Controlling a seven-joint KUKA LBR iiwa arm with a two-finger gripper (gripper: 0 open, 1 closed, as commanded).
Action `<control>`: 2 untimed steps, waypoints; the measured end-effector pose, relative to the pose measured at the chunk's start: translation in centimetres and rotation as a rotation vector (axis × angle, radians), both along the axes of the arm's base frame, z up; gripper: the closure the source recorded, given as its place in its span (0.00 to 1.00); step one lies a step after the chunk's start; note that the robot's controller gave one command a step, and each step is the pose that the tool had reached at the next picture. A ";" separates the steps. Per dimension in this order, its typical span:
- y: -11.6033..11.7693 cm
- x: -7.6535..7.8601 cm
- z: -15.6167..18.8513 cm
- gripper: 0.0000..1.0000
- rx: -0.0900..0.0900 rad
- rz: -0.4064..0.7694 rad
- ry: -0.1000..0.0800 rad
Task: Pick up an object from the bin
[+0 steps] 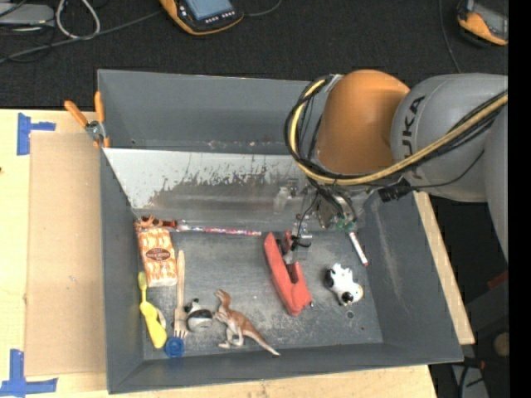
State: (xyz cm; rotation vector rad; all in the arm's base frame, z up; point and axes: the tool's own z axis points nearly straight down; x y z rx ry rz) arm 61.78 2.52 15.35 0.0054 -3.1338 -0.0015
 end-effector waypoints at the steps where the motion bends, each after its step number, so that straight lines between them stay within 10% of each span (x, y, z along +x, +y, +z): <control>1: 0.0 0.1 0.5 0.00 0.000 -0.001 -0.007; 2: -1.4 -2.8 -2.2 0.00 0.000 -0.071 -0.004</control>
Offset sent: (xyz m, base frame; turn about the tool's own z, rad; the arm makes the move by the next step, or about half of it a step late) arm -0.0341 -0.0188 -0.0268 0.0895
